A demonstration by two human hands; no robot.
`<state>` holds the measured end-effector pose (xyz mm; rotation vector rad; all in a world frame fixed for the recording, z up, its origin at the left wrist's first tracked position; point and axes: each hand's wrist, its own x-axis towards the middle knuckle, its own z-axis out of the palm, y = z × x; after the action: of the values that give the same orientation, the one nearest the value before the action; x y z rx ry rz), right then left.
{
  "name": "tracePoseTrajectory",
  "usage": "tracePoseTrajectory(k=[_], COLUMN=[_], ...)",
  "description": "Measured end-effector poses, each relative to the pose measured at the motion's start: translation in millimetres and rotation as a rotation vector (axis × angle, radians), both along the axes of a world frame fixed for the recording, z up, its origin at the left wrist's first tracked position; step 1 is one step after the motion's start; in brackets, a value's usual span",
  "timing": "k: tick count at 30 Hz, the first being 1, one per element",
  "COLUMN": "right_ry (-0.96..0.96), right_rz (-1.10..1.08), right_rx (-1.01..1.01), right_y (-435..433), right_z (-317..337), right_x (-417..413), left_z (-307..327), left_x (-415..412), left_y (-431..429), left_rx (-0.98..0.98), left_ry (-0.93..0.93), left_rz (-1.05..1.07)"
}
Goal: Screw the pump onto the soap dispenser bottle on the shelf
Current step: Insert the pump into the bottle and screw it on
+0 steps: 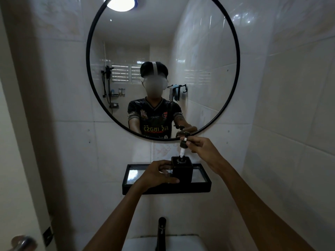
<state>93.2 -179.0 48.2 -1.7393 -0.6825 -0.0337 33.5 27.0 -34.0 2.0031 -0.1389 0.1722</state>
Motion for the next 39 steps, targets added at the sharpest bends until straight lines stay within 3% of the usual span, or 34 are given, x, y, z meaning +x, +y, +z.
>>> tracePoseTrajectory(k=[39], right_ry=[-0.035], right_rz=[0.107], right_rx=[-0.188], right_y=[-6], right_z=[-20], right_x=[5], left_z=[1], left_x=[-2], left_y=[2], left_rx=[0.0], left_ry=[-0.004], left_rz=[-0.02])
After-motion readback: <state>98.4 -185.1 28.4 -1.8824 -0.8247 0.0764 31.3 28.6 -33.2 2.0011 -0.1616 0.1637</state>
